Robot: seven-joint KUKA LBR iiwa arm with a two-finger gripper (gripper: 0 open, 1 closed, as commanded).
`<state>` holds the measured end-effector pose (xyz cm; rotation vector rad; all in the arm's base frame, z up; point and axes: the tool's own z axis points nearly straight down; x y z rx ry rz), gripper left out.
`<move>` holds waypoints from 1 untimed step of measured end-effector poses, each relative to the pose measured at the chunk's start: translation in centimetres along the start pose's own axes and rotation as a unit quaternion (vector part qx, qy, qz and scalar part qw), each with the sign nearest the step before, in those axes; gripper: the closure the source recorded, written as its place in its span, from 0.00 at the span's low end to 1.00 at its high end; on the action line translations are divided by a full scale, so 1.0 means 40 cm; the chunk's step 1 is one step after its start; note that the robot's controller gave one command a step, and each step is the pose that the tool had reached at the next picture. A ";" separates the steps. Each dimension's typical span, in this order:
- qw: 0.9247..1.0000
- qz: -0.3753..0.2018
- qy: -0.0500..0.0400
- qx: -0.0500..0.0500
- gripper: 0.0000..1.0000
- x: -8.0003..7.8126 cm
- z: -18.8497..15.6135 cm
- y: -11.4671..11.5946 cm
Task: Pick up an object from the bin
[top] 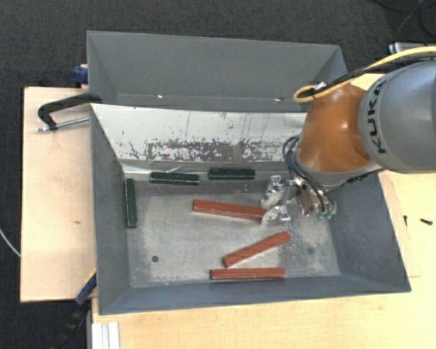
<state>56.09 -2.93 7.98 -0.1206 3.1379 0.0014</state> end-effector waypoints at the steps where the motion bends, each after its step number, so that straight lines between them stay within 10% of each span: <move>1: 1.000 -0.020 -0.008 0.001 1.00 -0.069 -0.462 0.034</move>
Offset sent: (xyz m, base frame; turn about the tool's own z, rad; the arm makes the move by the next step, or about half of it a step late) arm 0.0000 0.0000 0.0000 0.0000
